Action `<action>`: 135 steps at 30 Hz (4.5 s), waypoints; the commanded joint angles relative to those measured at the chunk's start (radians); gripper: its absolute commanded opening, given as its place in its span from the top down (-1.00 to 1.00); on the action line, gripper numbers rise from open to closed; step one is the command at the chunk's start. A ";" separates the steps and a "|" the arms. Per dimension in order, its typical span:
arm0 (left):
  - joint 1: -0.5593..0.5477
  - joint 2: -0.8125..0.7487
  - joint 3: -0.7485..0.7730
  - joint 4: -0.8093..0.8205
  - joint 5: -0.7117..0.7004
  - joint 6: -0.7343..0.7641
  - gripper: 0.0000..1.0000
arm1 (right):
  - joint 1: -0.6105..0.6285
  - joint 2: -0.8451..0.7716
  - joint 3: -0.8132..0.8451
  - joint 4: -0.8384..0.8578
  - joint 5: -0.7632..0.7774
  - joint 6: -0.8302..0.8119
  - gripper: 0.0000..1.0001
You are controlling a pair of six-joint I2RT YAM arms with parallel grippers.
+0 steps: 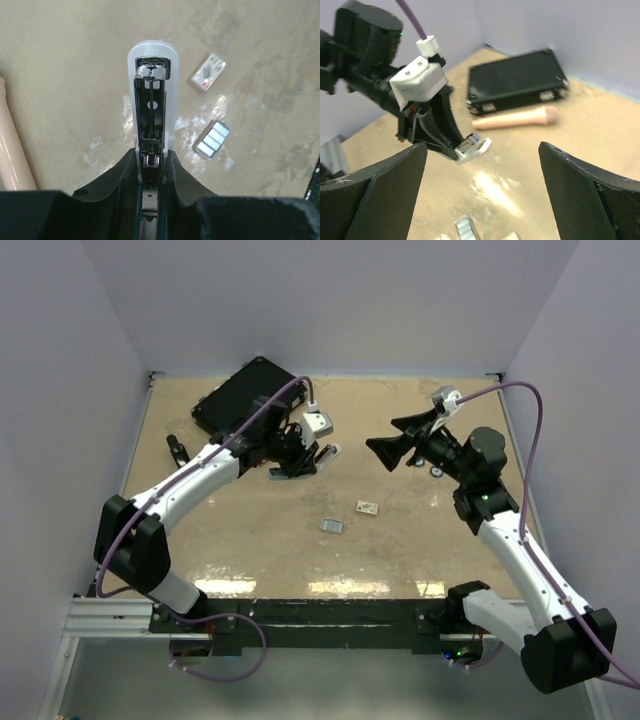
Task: Load the staples into the stapler
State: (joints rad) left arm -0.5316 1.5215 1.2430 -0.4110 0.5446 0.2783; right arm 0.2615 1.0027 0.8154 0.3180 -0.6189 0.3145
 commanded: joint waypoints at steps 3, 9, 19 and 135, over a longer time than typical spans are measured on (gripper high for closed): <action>-0.048 0.152 0.133 -0.192 -0.297 0.108 1.00 | -0.001 -0.085 0.015 -0.275 0.284 -0.120 -0.97; -0.102 0.288 0.220 -0.291 -0.408 0.171 1.00 | -0.001 -0.099 0.016 -0.399 0.387 -0.127 -0.97; -0.180 0.419 0.248 -0.422 -0.486 0.309 1.00 | -0.001 -0.139 -0.001 -0.450 0.453 -0.144 -0.97; 0.733 0.238 0.365 -0.136 -0.703 -0.570 1.00 | 0.018 -0.277 -0.073 -0.385 0.440 -0.150 -0.97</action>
State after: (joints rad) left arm 0.1970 1.9293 1.5658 -0.5770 -0.2317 -0.3771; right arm 0.2749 0.6792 0.6952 -0.1139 -0.0959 0.1940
